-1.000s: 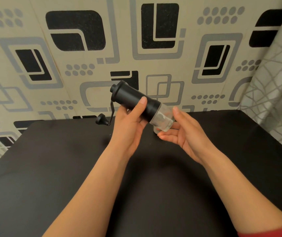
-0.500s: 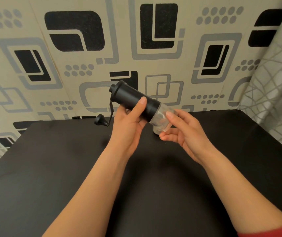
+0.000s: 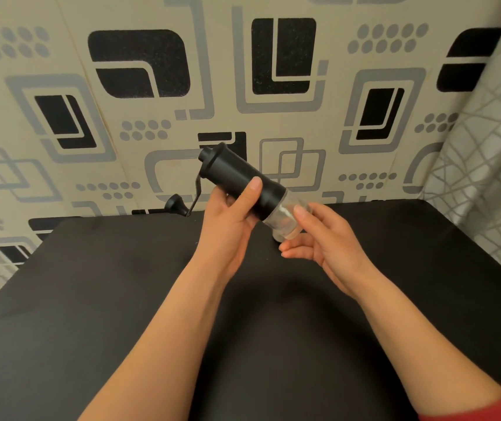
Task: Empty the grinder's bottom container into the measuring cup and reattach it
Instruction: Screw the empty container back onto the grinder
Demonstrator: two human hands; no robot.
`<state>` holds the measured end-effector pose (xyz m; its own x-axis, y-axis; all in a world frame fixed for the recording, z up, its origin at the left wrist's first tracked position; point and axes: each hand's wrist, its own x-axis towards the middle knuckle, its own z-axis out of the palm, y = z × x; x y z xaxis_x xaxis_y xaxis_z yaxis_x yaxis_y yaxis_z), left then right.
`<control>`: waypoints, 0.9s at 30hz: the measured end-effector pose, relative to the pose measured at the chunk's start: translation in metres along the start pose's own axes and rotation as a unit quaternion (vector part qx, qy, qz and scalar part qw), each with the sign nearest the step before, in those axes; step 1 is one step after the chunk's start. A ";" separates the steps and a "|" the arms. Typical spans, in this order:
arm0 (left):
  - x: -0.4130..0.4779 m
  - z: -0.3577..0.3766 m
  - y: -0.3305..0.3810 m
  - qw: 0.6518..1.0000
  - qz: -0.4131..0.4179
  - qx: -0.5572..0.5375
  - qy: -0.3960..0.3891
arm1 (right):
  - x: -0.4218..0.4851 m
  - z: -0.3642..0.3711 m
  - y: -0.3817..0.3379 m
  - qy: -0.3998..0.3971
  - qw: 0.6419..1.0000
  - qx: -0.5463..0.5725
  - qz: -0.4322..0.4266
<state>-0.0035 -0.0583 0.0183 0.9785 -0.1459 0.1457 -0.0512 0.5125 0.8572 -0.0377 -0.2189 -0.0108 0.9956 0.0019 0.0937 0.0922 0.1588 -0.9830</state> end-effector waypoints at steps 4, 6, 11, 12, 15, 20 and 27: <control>-0.001 0.003 0.004 1.000 0.000 0.001 -0.007 | -0.002 0.000 0.000 0.017 0.999 -0.046 -0.017; -0.002 0.002 0.007 1.000 -0.002 0.013 -0.017 | -0.004 0.000 0.000 0.014 0.998 -0.065 -0.021; -0.001 -0.008 0.013 0.994 0.022 0.103 -0.032 | -0.005 0.004 -0.002 -0.006 0.992 -0.123 -0.020; 0.000 -0.010 0.015 0.992 0.032 0.122 -0.030 | -0.005 0.005 -0.003 -0.006 0.990 -0.138 -0.021; 0.001 -0.014 0.021 0.987 0.049 0.150 -0.018 | -0.004 0.012 -0.006 0.009 0.983 -0.184 -0.020; 0.001 -0.021 0.027 0.977 0.067 0.203 -0.014 | 0.001 0.030 -0.012 0.001 0.965 -0.260 -0.025; 0.003 -0.034 0.036 0.967 0.066 0.246 -0.029 | 0.010 0.056 -0.006 0.029 0.964 -0.265 -0.020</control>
<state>0.0046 -0.0112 0.0324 0.9447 -0.1622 0.2851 -0.2776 0.0676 0.9583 -0.0296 -0.1650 0.0052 0.9890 -0.0518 0.1388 0.1102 -0.3688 -0.9229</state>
